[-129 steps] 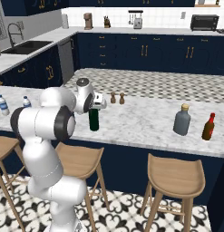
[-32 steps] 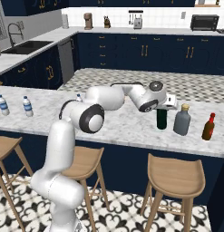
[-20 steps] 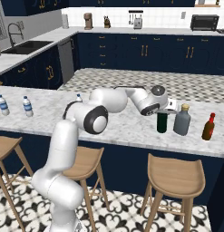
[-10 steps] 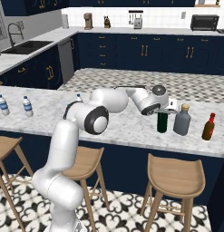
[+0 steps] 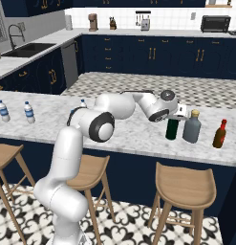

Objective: Move the plastic bottles in the middle to the plastics group, and the glass bottles in the middle to the glass group.

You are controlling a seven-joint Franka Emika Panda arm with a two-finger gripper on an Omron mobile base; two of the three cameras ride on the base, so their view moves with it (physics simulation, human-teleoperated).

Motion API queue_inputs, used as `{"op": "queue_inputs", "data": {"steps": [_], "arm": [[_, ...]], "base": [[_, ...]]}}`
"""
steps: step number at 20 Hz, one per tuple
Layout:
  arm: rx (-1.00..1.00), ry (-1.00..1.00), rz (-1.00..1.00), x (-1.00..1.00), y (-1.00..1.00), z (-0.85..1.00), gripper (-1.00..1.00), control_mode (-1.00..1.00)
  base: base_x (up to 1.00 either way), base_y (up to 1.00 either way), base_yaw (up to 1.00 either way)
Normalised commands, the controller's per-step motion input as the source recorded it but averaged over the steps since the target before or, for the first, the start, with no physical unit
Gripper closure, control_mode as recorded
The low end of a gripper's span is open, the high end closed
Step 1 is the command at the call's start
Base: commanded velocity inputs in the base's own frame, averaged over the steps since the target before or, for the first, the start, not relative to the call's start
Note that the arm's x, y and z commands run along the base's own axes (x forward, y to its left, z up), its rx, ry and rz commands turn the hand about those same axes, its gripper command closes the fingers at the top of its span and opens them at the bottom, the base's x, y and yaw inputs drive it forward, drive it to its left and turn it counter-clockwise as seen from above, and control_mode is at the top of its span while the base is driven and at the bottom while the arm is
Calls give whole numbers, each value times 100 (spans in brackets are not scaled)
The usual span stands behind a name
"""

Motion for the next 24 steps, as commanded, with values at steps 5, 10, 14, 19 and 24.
{"op": "queue_inputs", "data": {"steps": [5,10,14,19,24], "arm": [[0,0,0,0,0,0,-100,-100],[0,0,-2,-2,0,0,-100,-100],[0,-1,-4,-39,21,0,-100,-100],[0,-7,-10,-64,34,13,-100,-100],[0,-5,-9,-53,52,21,-100,-100]], "base": [[0,0,0],[0,0,0],[0,0,0],[0,0,0],[0,0,0]]}}
